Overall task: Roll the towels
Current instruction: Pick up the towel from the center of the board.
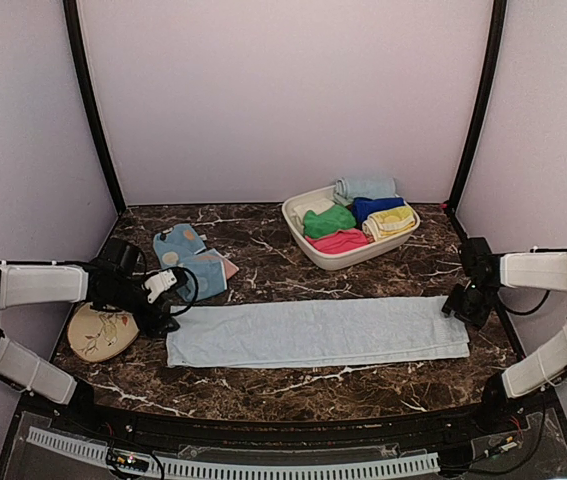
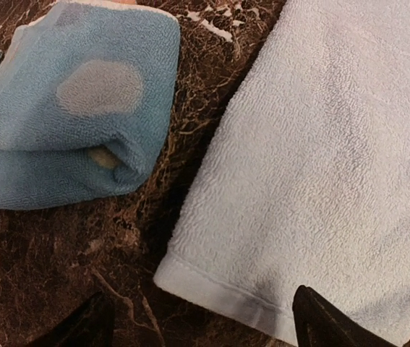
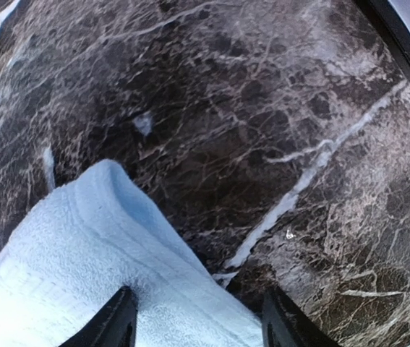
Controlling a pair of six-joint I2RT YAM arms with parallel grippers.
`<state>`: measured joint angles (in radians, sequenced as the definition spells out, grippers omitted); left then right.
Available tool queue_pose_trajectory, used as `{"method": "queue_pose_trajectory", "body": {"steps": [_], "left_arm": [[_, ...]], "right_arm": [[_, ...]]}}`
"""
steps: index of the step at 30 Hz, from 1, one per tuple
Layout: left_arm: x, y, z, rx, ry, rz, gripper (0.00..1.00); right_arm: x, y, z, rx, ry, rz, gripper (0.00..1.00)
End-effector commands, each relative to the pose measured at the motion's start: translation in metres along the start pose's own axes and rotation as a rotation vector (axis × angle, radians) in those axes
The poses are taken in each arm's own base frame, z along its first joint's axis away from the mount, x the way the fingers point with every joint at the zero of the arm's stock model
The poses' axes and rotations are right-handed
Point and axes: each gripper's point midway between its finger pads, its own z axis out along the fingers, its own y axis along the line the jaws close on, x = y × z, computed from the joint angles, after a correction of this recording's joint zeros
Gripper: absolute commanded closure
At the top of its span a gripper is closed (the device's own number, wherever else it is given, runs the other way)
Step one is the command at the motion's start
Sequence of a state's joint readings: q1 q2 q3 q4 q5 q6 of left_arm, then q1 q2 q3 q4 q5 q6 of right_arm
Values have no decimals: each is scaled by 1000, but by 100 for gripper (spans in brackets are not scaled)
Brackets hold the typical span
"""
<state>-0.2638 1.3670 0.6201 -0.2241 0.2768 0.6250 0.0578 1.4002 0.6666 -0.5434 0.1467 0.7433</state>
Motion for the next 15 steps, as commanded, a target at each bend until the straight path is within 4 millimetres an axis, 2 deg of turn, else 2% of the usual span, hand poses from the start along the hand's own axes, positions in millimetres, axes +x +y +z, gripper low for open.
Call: {"method": "queue_pose_trajectory", "body": {"steps": [1,6,10,13,15], "left_arm": [[-20,-2,-23,8,-63,4,12],[-21,-1,-31,-3,-60,25,12],[-14,-3,-27,5,-42,30,12],[-11,-5,-24,13,-32,29,12],[-10,-5,-23,15,-29,27,12]], "right_arm": [[8,4,9,-27,37,5,45],[14,18,8,-102,63,-2,62],[20,35,2,-165,83,-30,69],[24,46,-2,-204,102,-49,83],[20,49,-7,-214,89,-48,94]]}}
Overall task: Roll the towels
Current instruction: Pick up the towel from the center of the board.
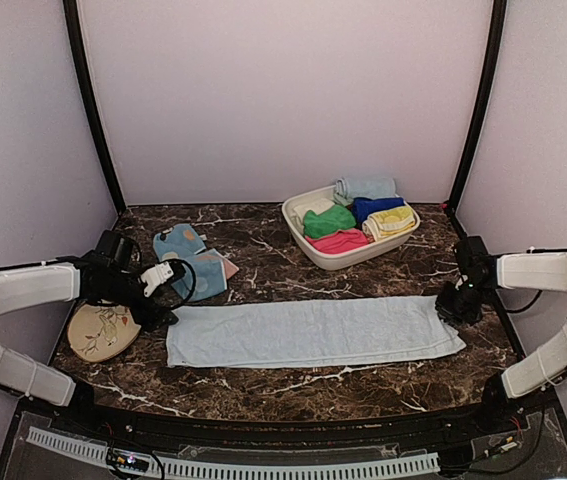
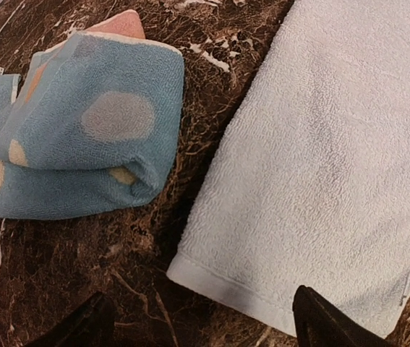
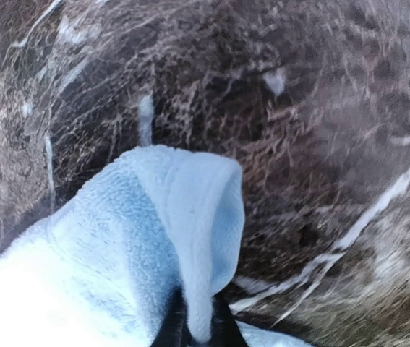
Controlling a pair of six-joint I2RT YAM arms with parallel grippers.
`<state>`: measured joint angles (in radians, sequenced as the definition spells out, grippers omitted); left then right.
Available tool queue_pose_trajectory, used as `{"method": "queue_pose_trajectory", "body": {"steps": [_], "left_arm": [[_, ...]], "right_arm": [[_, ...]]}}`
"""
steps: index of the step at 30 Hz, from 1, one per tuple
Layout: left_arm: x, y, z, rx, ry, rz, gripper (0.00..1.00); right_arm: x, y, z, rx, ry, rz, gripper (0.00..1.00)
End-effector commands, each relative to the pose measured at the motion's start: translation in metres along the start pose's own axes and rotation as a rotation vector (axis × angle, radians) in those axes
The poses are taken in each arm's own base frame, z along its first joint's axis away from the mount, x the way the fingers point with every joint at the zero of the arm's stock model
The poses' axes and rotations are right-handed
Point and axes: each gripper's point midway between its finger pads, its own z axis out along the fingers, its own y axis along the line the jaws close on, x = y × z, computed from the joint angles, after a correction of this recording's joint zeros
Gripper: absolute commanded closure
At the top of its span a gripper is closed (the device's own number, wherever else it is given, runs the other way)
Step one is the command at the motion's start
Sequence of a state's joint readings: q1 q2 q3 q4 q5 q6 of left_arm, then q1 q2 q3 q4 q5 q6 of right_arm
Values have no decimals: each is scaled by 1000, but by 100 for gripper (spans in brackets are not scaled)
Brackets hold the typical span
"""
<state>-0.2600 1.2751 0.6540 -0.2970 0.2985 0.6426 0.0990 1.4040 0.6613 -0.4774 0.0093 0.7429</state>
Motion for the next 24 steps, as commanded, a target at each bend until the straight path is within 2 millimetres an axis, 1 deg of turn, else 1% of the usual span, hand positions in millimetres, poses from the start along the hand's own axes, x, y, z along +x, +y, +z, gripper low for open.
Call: {"method": "queue_pose_trajectory", "body": {"steps": [1,4,8,11,15,18,20,21,24], "left_arm": [[7,-6,1,30,24,-5,12],[7,-6,1,34,22,-8,12],[6,-7,-3,36,23,-10,12],[5,-8,-7,33,18,-5,12],[3,-11,-11,38,10,-1,12],[4,-14,-14,50,12,-2,12],[4,-15,-17,51,8,1,11],[4,-16,-18,51,7,2,11],[2,-15,-19,48,-1,2,11]], "right_arm": [[3,16,-6,-59,25,-10,99],[-12,14,-17,-23,-20,-12,100],[-41,4,-36,42,-101,2,100],[-65,-13,-48,111,-143,20,100],[-88,-36,-56,224,-187,24,100],[-103,-48,-67,304,-241,17,100],[-110,-49,-75,323,-267,10,100],[-112,-47,-77,315,-270,7,100],[-109,-35,-76,251,-245,-3,100]]}}
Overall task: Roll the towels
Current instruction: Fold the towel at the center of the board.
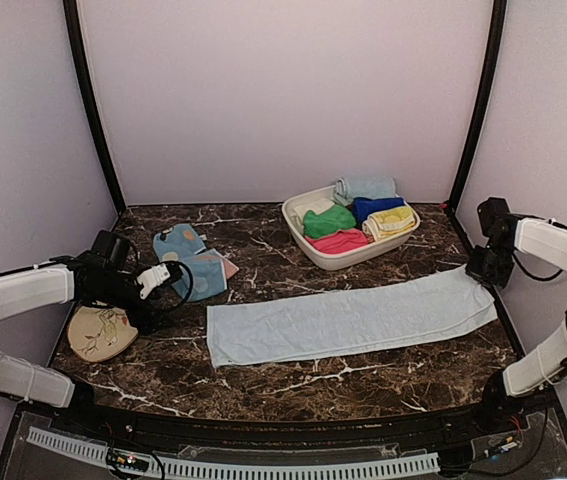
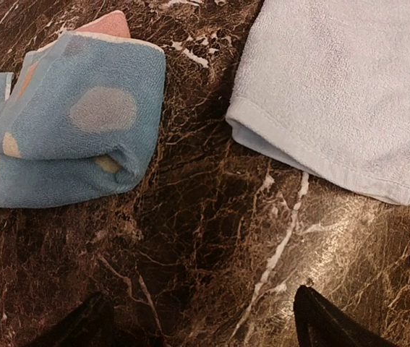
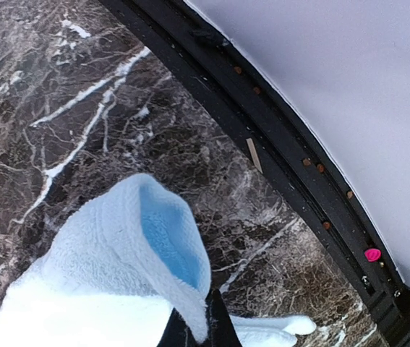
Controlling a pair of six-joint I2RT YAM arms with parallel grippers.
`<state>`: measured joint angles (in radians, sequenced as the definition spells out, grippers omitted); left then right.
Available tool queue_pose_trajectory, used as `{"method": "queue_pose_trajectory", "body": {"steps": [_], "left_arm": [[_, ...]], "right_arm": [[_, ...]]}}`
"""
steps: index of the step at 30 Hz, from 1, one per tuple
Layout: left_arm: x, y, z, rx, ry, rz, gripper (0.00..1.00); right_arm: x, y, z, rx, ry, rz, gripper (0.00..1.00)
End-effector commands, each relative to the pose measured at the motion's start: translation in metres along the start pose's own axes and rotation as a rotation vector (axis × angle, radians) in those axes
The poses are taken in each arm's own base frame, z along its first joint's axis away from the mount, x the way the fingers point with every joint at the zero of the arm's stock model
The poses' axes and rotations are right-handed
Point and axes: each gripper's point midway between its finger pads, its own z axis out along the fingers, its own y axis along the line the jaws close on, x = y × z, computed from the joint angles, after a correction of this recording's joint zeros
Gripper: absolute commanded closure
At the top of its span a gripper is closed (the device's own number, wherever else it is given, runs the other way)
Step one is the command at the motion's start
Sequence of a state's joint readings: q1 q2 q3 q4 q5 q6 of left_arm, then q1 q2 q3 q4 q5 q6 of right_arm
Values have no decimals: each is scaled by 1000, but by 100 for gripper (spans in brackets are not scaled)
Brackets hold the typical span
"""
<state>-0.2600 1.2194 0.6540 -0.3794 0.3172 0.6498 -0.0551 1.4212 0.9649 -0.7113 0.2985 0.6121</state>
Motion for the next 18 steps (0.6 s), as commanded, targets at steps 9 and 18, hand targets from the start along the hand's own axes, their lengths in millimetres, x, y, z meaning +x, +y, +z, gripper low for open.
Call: {"method": "queue_pose_trajectory", "body": {"steps": [9,18], "left_arm": [[-6,2,-8,10,-15,-11,11],[-7,13,-11,3,-28,-68,11]], "right_arm": [[51,116,-64,-398,76,-161,100],[125,205,-120,-606,136,-300,100]]}}
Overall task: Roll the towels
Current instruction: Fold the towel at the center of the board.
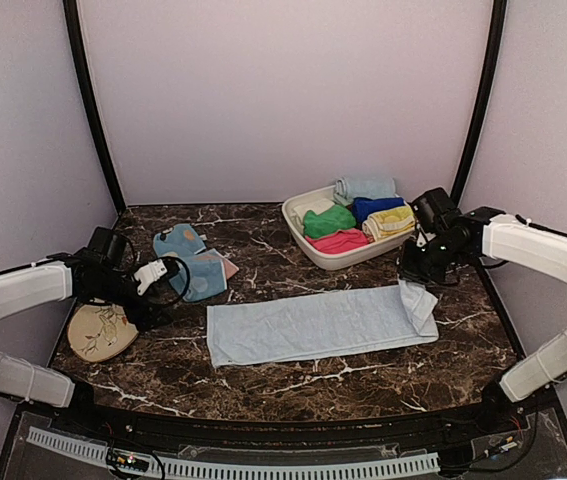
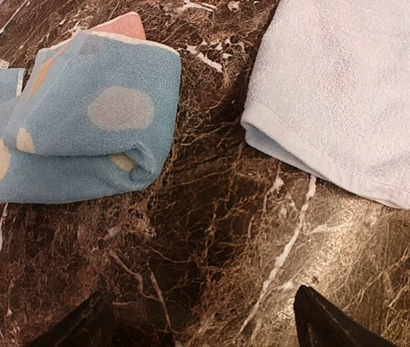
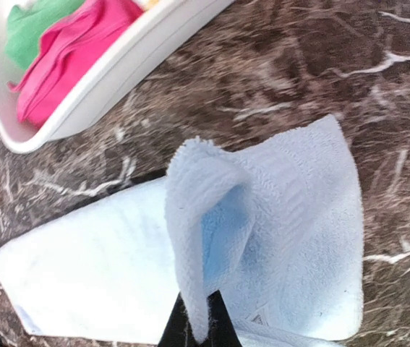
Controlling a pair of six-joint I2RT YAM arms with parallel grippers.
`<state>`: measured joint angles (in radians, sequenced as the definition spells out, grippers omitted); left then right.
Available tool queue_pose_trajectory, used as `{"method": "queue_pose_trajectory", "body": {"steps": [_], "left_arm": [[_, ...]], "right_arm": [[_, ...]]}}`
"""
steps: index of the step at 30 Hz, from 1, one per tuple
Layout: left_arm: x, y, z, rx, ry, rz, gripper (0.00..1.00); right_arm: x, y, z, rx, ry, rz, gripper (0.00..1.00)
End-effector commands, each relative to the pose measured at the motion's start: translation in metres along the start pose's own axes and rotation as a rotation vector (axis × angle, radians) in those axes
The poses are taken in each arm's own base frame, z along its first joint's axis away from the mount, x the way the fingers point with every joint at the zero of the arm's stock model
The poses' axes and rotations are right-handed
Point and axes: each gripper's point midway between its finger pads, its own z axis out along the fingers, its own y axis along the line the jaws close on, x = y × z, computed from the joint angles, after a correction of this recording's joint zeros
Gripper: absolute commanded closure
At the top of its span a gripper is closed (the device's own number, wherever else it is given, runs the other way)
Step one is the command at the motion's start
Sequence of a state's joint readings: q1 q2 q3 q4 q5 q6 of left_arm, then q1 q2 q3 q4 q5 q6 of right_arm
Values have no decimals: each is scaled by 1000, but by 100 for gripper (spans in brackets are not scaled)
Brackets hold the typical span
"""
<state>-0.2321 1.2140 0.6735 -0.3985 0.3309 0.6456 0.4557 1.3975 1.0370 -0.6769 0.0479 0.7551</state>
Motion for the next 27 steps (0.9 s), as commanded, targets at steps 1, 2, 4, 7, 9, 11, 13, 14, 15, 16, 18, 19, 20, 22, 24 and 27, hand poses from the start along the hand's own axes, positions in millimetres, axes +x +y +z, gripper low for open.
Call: {"method": "queue_pose_trajectory", "body": {"steps": [1,2,4,7,9,11,13,14,15,16,18,19,20,22,24,27], "left_arm": [[-4,9,-6,9,-18,-57,11],[-3,13,-6,4,-19,-73,11],[-1,20,-8,-1,-22,-99,11],[3,27,-10,-10,-21,-123,11],[6,29,-11,-20,-19,-124,11],[8,30,-12,-25,-18,-124,11],[9,30,-13,-27,-19,-123,11],[9,30,-14,-29,-19,-122,11],[9,30,-14,-28,-18,-122,11],[9,29,-14,-27,-19,-122,11],[11,28,-15,-23,-17,-122,11],[12,28,-15,-24,-16,-122,11],[12,28,-15,-26,-15,-120,11],[13,29,-16,-31,-13,-116,11],[13,29,-17,-33,-15,-115,11],[13,29,-17,-33,-17,-116,11]], "right_arm": [[11,70,-4,-137,4,-28,100],[16,86,-3,-153,12,-49,100],[26,118,-3,-191,24,-92,100],[45,159,10,-214,62,-151,100],[60,187,13,-248,81,-189,100],[69,217,14,-289,95,-219,100],[82,239,20,-306,118,-248,100],[88,248,23,-313,130,-265,100],[93,256,27,-316,141,-278,100],[98,264,29,-320,151,-291,100],[107,277,35,-328,172,-311,100],[111,282,37,-334,181,-318,100],[114,287,39,-343,190,-322,100],[122,295,44,-357,209,-329,100],[130,301,46,-366,229,-338,100],[143,307,47,-384,264,-356,100]]}}
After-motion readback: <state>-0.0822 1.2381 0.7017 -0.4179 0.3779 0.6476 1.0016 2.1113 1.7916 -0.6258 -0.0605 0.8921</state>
